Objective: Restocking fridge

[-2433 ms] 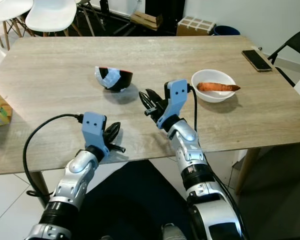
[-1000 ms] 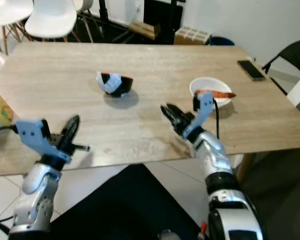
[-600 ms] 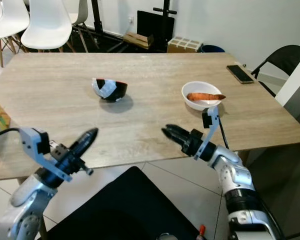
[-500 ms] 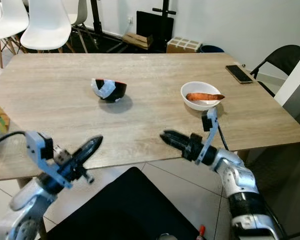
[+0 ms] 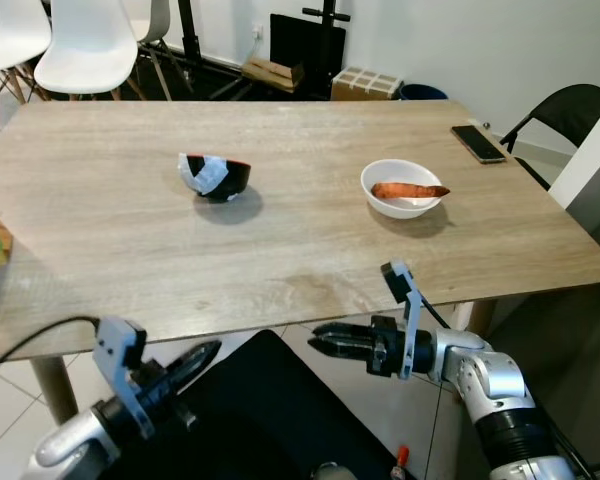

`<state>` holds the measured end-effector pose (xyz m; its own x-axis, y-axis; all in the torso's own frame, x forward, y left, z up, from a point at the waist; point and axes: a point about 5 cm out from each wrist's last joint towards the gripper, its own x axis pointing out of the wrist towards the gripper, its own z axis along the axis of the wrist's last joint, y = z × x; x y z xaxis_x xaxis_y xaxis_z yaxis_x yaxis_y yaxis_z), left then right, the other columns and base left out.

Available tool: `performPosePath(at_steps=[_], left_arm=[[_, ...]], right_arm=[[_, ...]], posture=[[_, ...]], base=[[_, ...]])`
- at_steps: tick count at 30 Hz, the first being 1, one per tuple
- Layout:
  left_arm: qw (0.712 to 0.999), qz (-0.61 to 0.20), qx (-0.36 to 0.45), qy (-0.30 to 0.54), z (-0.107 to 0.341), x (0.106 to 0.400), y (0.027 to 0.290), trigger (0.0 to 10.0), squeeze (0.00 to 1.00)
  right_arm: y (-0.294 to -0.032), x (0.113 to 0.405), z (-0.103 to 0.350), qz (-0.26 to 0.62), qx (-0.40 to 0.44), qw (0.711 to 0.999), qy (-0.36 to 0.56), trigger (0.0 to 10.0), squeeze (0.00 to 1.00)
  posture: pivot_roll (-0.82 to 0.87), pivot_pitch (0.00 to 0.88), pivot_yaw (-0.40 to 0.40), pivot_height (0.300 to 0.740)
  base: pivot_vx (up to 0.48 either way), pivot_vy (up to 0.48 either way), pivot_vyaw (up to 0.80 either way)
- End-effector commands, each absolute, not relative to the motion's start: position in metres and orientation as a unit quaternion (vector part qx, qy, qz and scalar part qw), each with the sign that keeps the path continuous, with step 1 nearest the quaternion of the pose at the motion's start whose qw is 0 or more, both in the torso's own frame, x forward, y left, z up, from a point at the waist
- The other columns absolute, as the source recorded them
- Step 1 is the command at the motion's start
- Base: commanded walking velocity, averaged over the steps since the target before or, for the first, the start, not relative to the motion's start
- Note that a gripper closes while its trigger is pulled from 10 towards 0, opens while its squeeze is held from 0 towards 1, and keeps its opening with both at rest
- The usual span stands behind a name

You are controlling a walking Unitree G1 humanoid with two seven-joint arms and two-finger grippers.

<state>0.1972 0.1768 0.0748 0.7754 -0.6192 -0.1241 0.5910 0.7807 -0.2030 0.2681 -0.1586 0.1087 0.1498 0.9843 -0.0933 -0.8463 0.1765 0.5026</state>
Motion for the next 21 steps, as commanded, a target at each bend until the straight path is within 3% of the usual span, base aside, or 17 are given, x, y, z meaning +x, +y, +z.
performPosePath(at_steps=[1, 12, 16, 21], left_arm=[[0.939, -0.317, -0.052, 0.126, 0.063, 0.192, 0.180, 10.0, 0.00], [0.932, -0.283, 0.003, 0.224, 0.020, 0.172, 0.186, 10.0, 0.00], [0.923, -0.243, 0.043, 0.296, -0.012, 0.150, 0.203, 10.0, 0.00], [0.922, -0.205, 0.029, 0.327, -0.026, 0.137, 0.208, 10.0, 0.00]], right_arm=[[-0.161, 0.262, 0.098, 0.620, 0.153, 0.732, 0.237, 10.0, 0.00], [-0.165, 0.240, 0.063, 0.604, 0.153, 0.712, 0.324, 10.0, 0.00], [-0.176, 0.221, 0.021, 0.545, 0.152, 0.733, 0.379, 10.0, 0.00], [-0.186, 0.203, -0.010, 0.489, 0.125, 0.758, 0.414, 10.0, 0.00]], posture=[[-0.09, 0.132, -0.077, 0.740], [-0.08, 0.138, -0.072, 0.740], [-0.08, 0.141, -0.071, 0.740], [-0.08, 0.141, -0.072, 0.740]], base=[[0.000, 0.000, 0.00], [0.000, 0.000, 0.00], [0.000, 0.000, 0.00], [0.000, 0.000, 0.00]])
